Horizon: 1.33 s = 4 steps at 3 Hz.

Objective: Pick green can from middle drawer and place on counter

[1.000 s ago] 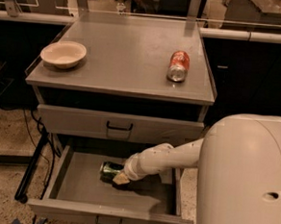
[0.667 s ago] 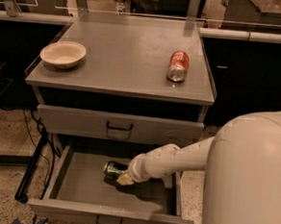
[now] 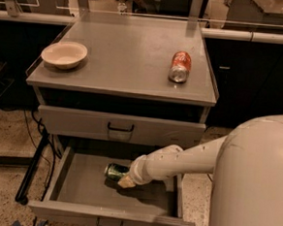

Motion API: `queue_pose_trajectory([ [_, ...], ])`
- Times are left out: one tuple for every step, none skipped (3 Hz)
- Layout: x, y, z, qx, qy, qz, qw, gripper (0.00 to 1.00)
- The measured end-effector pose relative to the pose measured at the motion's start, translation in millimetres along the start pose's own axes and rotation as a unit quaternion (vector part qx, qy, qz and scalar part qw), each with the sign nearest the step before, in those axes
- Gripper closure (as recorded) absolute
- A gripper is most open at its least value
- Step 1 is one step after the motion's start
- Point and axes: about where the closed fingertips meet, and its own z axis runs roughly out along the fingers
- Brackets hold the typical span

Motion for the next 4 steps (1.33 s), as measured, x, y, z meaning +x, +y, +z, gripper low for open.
queue_pose_trajectory([
  [-11, 5, -26, 0.0, -0.014, -0.014, 0.9998, 1.0],
  [-22, 6, -62, 0.014, -0.049, -0.026, 0.9984, 1.0],
  [-13, 3, -73, 0.021, -0.056, -0.02, 0.998, 1.0],
  [-21, 4, -74, 0.03, -0.067, -0.028, 0.9969, 1.0],
])
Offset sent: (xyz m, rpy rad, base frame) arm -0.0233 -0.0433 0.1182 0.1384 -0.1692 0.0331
